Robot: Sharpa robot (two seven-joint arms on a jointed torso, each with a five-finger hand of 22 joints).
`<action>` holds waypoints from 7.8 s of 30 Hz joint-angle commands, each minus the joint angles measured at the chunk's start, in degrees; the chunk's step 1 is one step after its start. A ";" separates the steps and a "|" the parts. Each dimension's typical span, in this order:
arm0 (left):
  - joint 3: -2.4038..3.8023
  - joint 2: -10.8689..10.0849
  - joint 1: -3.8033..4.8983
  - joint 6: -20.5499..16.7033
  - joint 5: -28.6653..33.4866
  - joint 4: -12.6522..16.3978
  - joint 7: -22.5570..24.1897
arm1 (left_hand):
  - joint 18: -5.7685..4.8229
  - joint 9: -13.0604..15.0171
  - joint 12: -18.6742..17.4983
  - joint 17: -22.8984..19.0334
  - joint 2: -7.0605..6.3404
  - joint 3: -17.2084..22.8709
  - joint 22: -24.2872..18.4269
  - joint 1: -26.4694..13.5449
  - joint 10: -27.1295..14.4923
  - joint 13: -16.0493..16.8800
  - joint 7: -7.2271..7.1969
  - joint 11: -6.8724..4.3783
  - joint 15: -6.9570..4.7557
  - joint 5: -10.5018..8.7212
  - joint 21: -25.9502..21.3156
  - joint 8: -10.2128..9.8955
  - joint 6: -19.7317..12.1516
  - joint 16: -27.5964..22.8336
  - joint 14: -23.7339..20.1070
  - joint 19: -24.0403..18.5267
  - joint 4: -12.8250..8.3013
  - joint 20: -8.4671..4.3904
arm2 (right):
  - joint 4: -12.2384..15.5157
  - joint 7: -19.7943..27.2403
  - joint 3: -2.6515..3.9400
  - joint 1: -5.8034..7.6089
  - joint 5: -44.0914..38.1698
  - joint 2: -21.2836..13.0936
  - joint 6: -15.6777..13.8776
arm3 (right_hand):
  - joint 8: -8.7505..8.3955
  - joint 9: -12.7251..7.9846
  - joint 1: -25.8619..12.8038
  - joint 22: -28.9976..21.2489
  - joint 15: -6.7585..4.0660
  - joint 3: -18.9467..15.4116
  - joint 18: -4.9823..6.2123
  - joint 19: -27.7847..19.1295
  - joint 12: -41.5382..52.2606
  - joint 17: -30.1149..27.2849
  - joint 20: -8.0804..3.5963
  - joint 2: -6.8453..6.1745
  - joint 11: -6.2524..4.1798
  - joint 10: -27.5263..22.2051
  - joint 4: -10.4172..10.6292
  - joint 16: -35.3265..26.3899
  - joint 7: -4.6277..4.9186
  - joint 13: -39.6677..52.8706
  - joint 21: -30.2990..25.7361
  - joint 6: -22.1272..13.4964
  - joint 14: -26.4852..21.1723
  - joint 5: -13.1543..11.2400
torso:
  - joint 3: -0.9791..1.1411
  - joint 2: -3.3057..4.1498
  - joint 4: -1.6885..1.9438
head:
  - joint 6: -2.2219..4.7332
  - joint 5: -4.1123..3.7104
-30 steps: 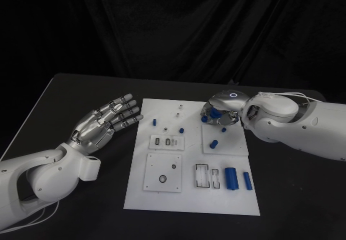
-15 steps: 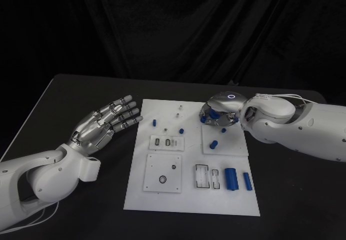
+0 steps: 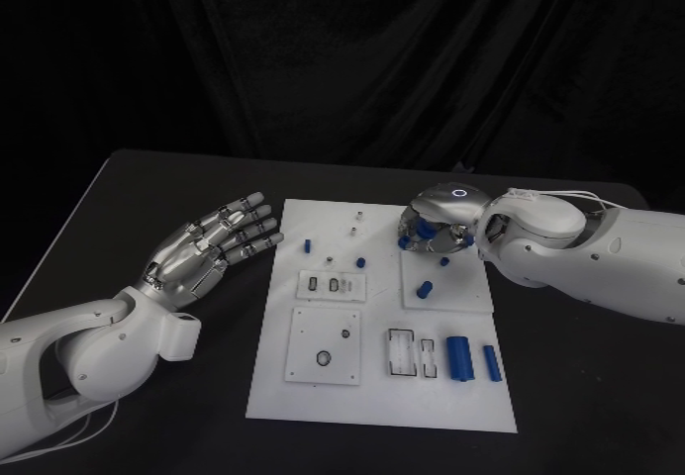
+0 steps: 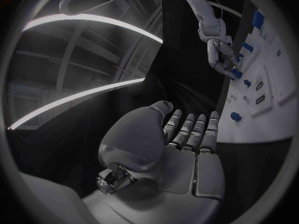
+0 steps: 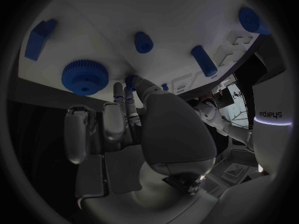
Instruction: Assemble the parts on the task board
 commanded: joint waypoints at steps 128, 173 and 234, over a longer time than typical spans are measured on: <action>-0.53 -0.05 0.06 0.78 1.35 -1.00 11.53 | -1.11 0.00 0.08 0.06 -0.73 1.56 -0.06 -1.28 -0.03 0.01 0.31 0.32 0.56 -0.03 -0.07 -0.42 -0.15 0.68 -0.11 0.22 -0.64 -0.13 | -14.05 -1.48 0.47 1.08 4.44 14.64 -0.68 | -10.63 6.66 -1.37 -3.48 0.66 -3.13 1.26 -5.76 -10.28 -6.83 0.53 0.15 2.73 -11.78 -0.96 -5.90 0.47 1.80 -6.24 -15.96 -5.37 -3.68 | -0.20 -0.03 0.06 | 4.82 1.76; -0.54 -1.13 0.03 0.78 1.64 -0.90 11.43 | -1.32 -0.01 -0.02 0.14 -0.56 2.40 -0.05 -1.68 -0.18 -0.01 0.40 0.30 0.84 0.08 0.02 -0.47 -0.18 1.26 0.18 0.35 -0.68 -0.08 | 1.61 -9.43 -0.03 2.42 4.44 -6.92 1.56 | -11.88 -1.12 -5.56 11.22 -2.31 -7.19 -2.30 3.87 66.89 33.28 -2.21 0.86 -3.00 30.95 2.76 13.47 0.71 86.12 2.51 -10.84 6.97 -1.21 | -0.24 -0.05 -0.06 | 3.16 0.73; -0.53 -1.35 -0.04 1.39 1.64 -0.86 11.33 | -1.56 0.00 0.24 0.19 -0.78 2.85 -0.07 -2.00 0.00 0.04 0.57 0.47 1.11 0.04 0.02 -0.49 -0.17 1.64 0.40 0.35 -0.80 -0.08 | -1.28 -6.41 0.03 -0.06 4.15 -3.34 -0.52 | 0.46 9.86 -3.48 12.14 -3.38 -4.89 -2.49 4.44 66.89 33.28 -3.31 1.23 -4.05 30.95 -3.92 13.47 -1.31 86.12 2.72 -0.18 6.97 17.90 | -0.23 -0.07 -0.12 | 1.94 0.61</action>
